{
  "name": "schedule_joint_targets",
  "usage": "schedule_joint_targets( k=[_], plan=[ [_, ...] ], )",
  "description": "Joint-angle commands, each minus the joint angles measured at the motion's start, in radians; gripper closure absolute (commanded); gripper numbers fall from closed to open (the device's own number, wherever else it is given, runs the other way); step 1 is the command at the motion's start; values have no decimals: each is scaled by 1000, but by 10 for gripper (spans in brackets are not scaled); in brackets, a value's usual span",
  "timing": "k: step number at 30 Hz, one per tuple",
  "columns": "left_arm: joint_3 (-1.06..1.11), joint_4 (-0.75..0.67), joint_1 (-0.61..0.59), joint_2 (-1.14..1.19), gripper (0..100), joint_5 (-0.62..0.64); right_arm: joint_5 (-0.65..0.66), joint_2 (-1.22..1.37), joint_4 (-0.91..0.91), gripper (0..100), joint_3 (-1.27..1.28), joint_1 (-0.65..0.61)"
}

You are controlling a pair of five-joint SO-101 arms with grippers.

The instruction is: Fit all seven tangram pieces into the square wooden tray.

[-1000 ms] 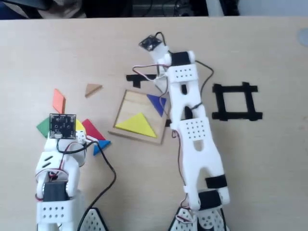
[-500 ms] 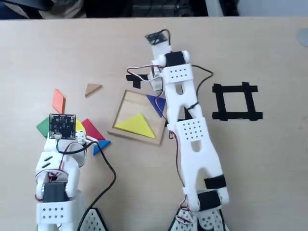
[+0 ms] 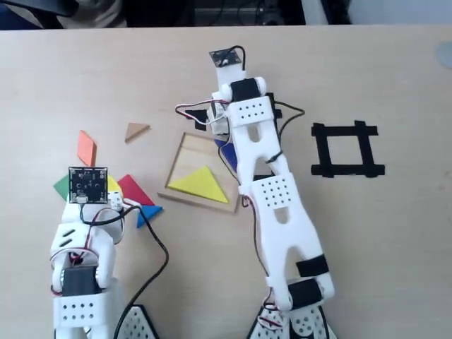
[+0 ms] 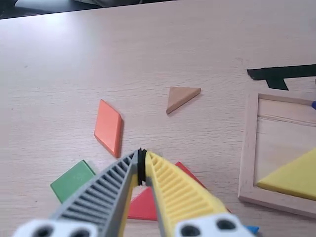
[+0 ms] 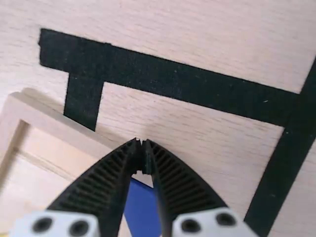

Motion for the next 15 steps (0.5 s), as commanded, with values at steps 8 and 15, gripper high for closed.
schedule_joint_targets(
  k=[8, 15],
  plan=[
    [-10, -17, -12, -12, 970, 5, 66, -33, 37, 988, -30, -71],
    [-13, -17, -13, -12, 970, 5, 121, -36, 38, 988, -30, -89]
  ],
)
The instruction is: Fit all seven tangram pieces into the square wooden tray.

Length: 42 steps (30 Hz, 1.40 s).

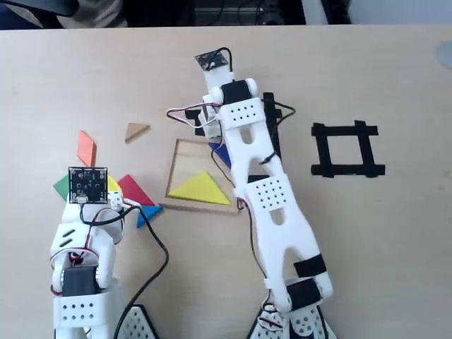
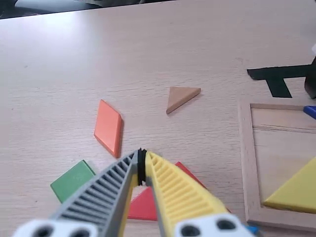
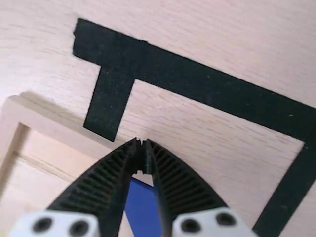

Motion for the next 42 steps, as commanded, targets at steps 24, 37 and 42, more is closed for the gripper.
schedule_joint_targets(
  k=[24, 37, 42],
  plan=[
    [-157, 51, -406, -12, 970, 219, -120, -559, 32, 988, 694, -140],
    [-137, 61, -374, -12, 970, 216, -112, -524, -58, 988, 834, -104],
    [-124, 60, -372, -12, 970, 216, -112, -516, -83, 988, 846, -92]
  ],
)
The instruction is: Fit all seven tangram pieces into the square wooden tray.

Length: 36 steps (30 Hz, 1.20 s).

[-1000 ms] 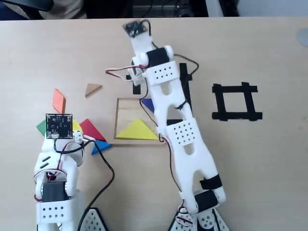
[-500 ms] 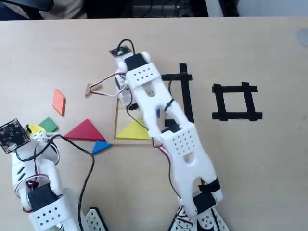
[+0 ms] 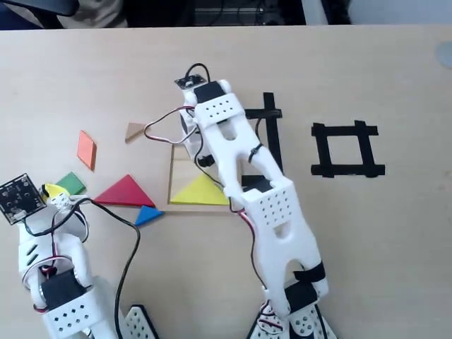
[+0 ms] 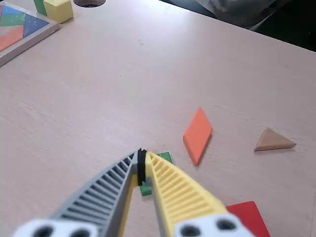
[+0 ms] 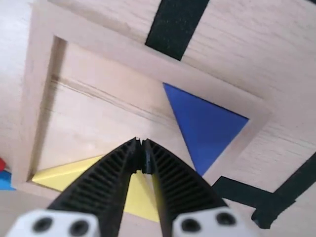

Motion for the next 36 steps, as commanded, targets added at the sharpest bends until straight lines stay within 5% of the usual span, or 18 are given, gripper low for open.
schedule_joint_targets(
  k=[1, 36],
  plan=[
    [-15, -17, 12, -11, 970, 9, 0, -12, -12, 988, -2, 15],
    [39, -101, 12, -11, 970, 9, -28, 68, 44, 988, -1, -98]
  ],
)
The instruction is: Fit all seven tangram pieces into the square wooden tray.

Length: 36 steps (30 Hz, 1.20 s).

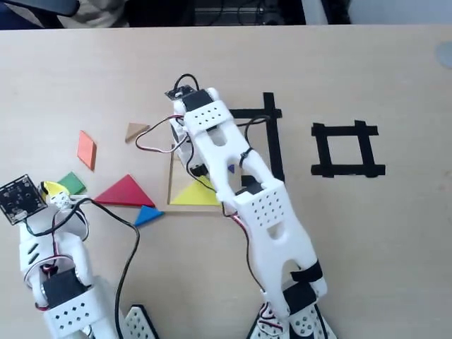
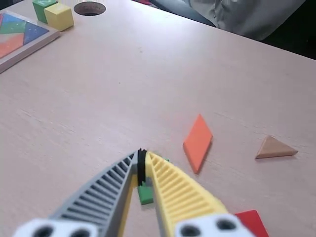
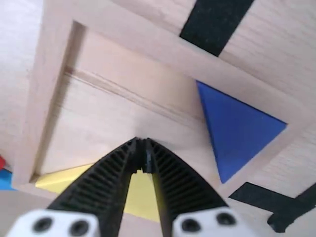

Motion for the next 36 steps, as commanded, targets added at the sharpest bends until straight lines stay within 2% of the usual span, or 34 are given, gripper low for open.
schedule_joint_targets(
  k=[1, 15, 22, 26, 30, 33, 36],
  plan=[
    [-7, -25, 12, -9, 970, 9, -23, 1, 23, 988, 2, -35],
    [-5, -25, 12, -9, 970, 9, -23, -2, 23, 988, -81, -35],
    [-13, -23, 12, -3, 970, 9, -15, -18, 86, 988, -323, -37],
    [-88, 23, -2, 0, 970, 9, -17, -120, 86, 988, -354, -35],
    [-260, 155, -119, 0, 970, 8, -17, -295, 87, 988, -265, -35],
    [-372, 201, -216, 0, 970, -64, 14, -443, 86, 988, -94, -35],
    [-496, 265, -249, 2, 970, -127, 84, -579, 86, 988, 101, -32]
  ],
)
